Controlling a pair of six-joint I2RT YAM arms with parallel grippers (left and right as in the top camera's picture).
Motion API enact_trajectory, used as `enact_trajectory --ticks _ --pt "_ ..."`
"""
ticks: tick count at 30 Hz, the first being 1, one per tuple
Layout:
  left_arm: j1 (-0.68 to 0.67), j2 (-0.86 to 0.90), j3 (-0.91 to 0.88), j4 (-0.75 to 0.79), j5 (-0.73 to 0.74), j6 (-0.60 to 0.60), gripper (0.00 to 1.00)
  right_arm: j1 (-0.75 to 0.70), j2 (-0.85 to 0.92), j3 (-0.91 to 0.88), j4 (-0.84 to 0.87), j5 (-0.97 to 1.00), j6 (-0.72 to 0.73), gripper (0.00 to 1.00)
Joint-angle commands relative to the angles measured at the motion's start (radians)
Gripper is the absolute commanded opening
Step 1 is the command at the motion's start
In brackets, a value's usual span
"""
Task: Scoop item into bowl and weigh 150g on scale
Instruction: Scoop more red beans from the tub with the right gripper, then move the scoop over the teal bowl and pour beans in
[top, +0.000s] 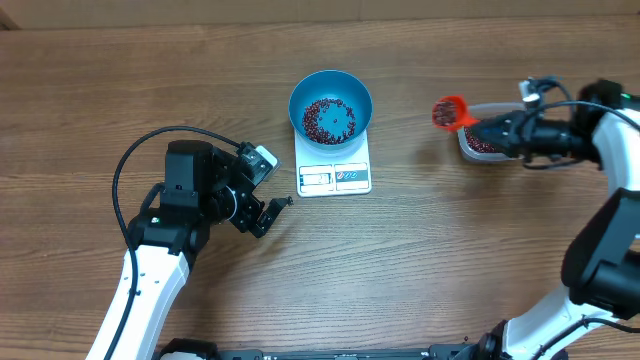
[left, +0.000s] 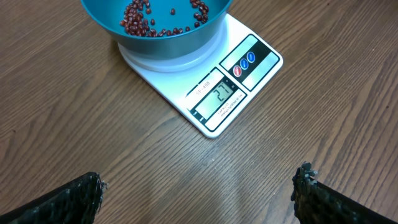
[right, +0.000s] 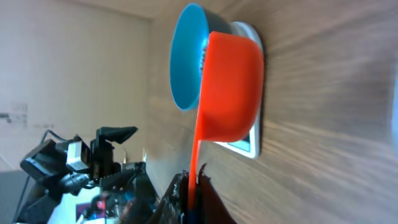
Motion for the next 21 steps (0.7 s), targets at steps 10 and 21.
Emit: enact_trajectory --ticks 10,21 --pt "-0.002 -0.001 0.0 0.003 -0.003 -0.01 1.0 0.283 0.005 0.009 0.364 -0.043 0.423 0.04" --pt "-0.002 -0.001 0.0 0.003 -0.003 -0.01 1.0 0.447 0.005 0.078 0.497 0.247 0.574 0.04"
